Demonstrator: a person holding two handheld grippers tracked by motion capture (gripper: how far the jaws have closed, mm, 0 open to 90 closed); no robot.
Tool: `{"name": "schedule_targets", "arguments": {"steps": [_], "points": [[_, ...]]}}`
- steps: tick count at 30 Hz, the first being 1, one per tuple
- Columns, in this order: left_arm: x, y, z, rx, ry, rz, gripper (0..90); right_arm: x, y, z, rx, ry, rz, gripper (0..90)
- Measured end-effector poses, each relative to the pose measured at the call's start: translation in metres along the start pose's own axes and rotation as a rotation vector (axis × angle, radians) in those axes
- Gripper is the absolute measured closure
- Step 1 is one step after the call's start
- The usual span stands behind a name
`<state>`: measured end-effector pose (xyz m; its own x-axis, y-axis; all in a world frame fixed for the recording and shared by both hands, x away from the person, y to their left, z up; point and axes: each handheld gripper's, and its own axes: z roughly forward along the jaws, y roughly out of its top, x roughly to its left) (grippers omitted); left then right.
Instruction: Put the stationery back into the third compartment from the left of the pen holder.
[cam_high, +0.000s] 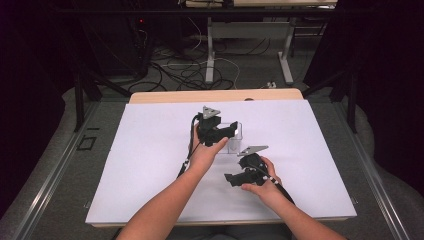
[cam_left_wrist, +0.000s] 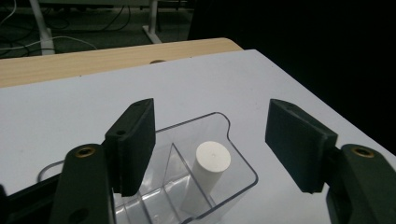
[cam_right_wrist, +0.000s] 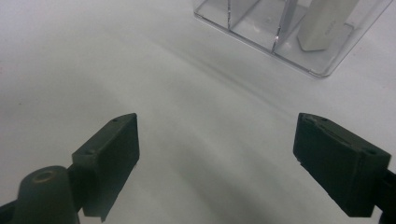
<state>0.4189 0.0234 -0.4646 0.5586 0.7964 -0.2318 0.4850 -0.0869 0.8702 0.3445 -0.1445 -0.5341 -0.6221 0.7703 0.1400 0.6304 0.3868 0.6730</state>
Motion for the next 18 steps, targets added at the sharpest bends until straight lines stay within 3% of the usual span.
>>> {"name": "schedule_targets", "arguments": {"steps": [3,13,16,17,18], "points": [[0.007,0.000,-0.011,-0.009,0.004,0.009,30.7,0.000,0.000,0.000,0.001,0.003,0.005,14.2],[0.032,-0.003,-0.043,-0.012,0.004,-0.043,19.3,-0.002,0.000,-0.001,-0.004,-0.009,0.015,14.2],[0.038,-0.005,-0.052,-0.014,0.019,-0.045,15.5,-0.003,0.000,-0.001,-0.007,-0.010,0.018,14.2],[0.040,-0.006,-0.055,-0.014,0.026,-0.048,13.6,-0.003,0.001,-0.003,0.015,-0.013,0.013,14.2],[0.042,-0.007,-0.057,-0.009,0.051,-0.042,10.5,-0.004,0.001,-0.003,0.004,-0.014,0.012,14.2]]}}
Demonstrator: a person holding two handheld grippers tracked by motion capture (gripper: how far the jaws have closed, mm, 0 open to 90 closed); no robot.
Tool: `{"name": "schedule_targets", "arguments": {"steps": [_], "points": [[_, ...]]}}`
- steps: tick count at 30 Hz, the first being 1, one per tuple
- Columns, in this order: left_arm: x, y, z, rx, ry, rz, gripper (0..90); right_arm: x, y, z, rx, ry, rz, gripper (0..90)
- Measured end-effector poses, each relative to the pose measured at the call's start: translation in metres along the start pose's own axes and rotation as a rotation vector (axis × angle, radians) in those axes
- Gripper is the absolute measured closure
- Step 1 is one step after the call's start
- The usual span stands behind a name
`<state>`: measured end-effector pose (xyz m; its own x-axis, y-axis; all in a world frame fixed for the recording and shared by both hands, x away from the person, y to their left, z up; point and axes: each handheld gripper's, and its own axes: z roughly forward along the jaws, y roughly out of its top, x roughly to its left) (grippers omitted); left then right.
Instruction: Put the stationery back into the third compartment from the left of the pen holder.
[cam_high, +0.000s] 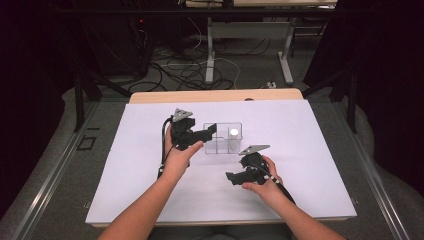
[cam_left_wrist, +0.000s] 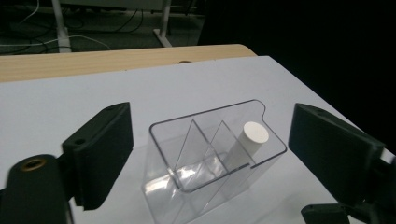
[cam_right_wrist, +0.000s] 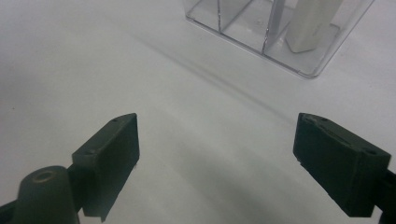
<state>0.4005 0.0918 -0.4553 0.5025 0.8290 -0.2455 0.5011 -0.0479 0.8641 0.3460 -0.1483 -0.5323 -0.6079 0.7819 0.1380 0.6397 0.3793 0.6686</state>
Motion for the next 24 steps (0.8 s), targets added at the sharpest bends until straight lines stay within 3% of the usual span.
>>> {"name": "schedule_targets", "arguments": {"steps": [6,12,21,22,24], "points": [[0.015,-0.009,-0.016,0.032,0.029,0.022,0.2,-0.001,0.000,0.000,-0.015,-0.011,0.002,14.2],[0.030,-0.022,-0.031,0.049,0.047,0.010,0.2,-0.002,0.000,0.000,-0.018,-0.013,0.003,14.2],[0.055,-0.049,-0.050,0.081,0.091,0.053,0.2,-0.002,-0.001,0.001,-0.029,-0.010,0.014,14.2],[0.059,-0.052,-0.051,0.086,0.096,0.054,0.3,-0.002,0.000,-0.001,-0.002,-0.015,0.010,14.2],[0.065,-0.056,-0.053,0.095,0.112,0.037,0.3,-0.002,-0.001,0.002,-0.035,-0.012,0.012,14.2]]}}
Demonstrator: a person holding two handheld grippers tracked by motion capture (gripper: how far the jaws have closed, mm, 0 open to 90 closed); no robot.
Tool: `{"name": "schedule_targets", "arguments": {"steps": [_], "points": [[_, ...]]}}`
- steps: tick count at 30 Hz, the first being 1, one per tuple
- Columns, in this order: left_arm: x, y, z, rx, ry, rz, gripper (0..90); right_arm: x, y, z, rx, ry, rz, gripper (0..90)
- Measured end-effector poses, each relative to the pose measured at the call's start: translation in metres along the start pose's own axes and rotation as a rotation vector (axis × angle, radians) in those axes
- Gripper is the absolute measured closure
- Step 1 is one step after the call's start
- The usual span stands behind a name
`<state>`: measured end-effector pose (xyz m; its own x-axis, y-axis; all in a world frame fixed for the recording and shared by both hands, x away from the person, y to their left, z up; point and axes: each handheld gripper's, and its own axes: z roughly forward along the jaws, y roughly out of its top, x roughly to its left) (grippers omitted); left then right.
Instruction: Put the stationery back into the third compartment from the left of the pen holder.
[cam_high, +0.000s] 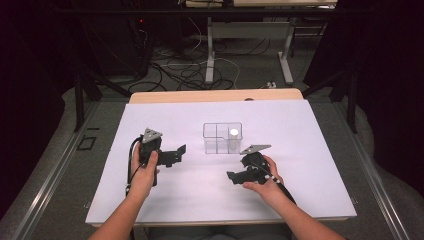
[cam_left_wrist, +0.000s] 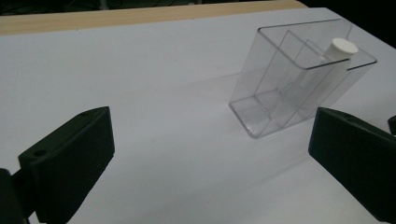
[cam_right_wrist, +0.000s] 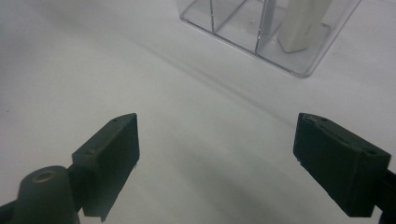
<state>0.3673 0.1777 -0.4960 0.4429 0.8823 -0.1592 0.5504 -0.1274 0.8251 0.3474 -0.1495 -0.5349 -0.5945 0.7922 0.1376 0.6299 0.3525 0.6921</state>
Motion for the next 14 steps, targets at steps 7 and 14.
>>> {"name": "schedule_targets", "arguments": {"steps": [7,14], "points": [[0.020,-0.018,-0.001,0.002,0.023,-0.060,0.4,0.000,0.000,0.001,0.016,-0.023,-0.015,14.2],[0.034,-0.026,0.001,0.015,0.051,-0.110,1.5,0.000,-0.001,0.002,0.012,-0.029,-0.026,13.2]]}}
